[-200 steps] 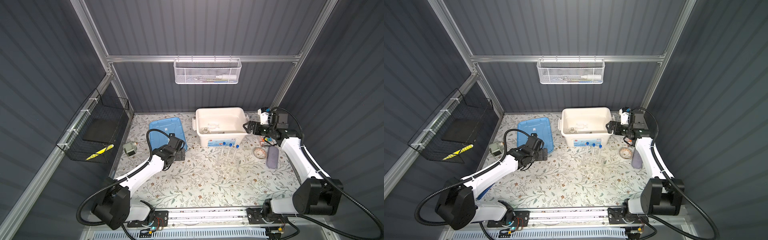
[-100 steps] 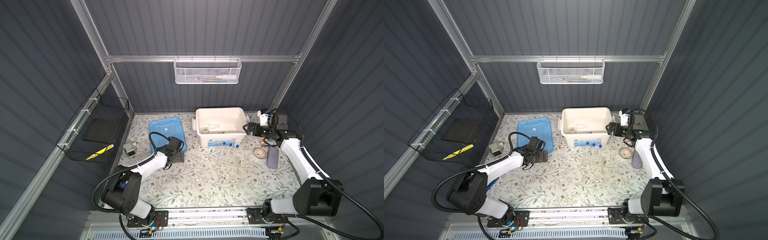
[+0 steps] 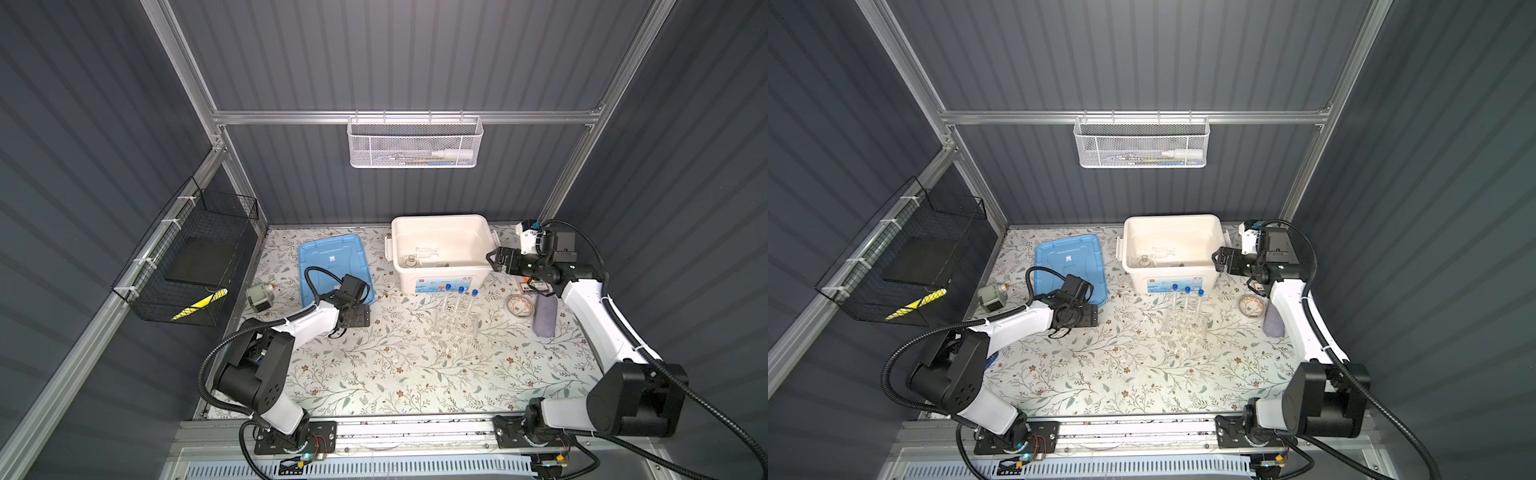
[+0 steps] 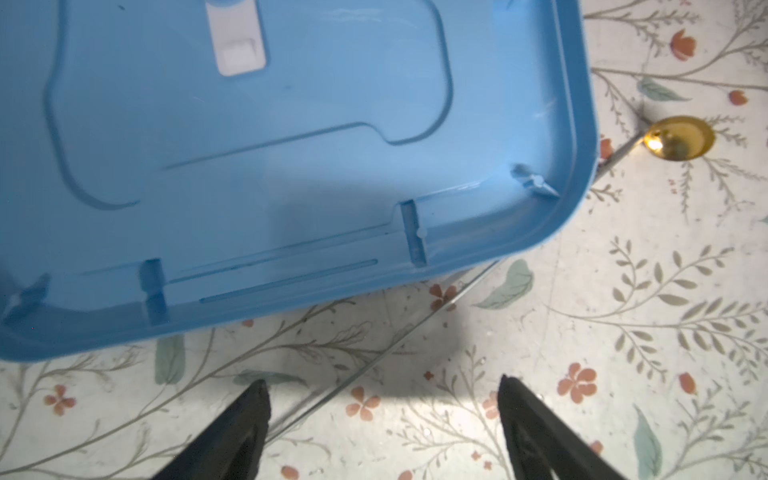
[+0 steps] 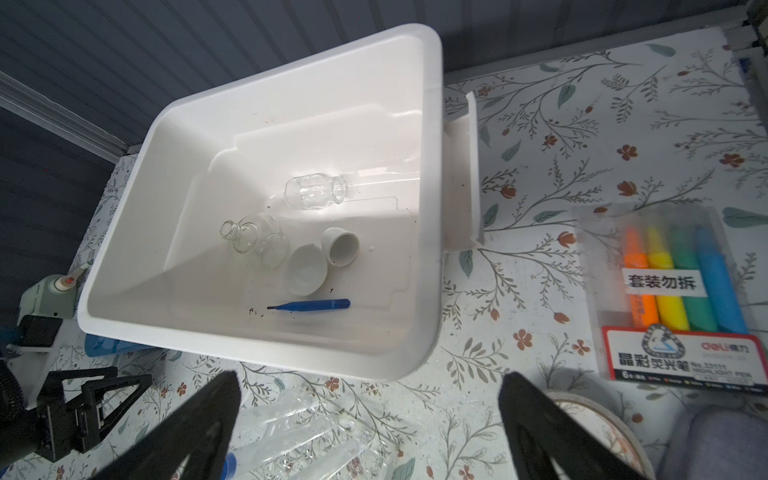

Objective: Organize the chemistry lab equipment
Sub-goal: 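Lower left gripper to the thin metal rod beside the blue lid, then close left gripper on the metal rod and lift it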

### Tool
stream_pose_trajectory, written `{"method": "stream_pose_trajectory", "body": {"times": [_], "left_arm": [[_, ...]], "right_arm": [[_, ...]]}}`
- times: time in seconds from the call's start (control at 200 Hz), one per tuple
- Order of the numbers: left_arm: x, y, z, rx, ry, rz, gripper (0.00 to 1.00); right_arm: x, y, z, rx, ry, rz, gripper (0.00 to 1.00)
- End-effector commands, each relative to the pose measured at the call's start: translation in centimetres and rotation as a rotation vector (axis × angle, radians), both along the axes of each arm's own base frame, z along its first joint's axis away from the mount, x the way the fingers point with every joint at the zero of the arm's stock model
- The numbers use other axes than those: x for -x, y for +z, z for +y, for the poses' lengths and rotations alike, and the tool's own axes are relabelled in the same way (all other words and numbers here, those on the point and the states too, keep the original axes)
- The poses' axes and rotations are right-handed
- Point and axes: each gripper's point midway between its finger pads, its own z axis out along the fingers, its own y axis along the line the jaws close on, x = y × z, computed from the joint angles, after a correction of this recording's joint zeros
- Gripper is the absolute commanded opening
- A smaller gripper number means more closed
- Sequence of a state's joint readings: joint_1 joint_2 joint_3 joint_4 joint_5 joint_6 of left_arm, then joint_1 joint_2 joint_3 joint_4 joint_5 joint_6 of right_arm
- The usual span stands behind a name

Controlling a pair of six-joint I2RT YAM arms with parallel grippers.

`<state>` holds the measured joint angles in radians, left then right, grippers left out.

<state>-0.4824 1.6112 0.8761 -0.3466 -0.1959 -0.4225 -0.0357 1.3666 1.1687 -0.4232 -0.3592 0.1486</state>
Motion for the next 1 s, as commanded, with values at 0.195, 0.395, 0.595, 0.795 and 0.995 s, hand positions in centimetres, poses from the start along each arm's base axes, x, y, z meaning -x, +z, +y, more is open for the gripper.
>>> {"method": "stream_pose_trajectory", "body": {"times": [0.195,0.395,0.595,0.795,0.995], "left_arm": [[0.4,-2.0,-1.9,0.075,-0.071,0.085,0.79],[1.4,-2.0,-3.6,0.167,-0.107,0.126,0.68],[2.9,-1.9,-4.6,0.192,-0.142,0.158,0.57],[4.2,-2.1,-6.9,0.189,-0.218,0.194,0.47],[5.5,-2.9,-8.0,0.153,-0.258,0.240,0.41]], "right_arm": [[0.5,-0.6,0.3,-0.015,0.007,0.026,0.99],[0.5,-0.9,0.4,-0.017,0.010,0.033,0.99],[0.4,-1.0,0.4,-0.019,0.010,0.033,0.99],[0.4,-1.1,0.5,-0.021,0.012,0.036,0.99],[0.6,-0.9,0.4,-0.015,0.012,0.032,0.99]]}}
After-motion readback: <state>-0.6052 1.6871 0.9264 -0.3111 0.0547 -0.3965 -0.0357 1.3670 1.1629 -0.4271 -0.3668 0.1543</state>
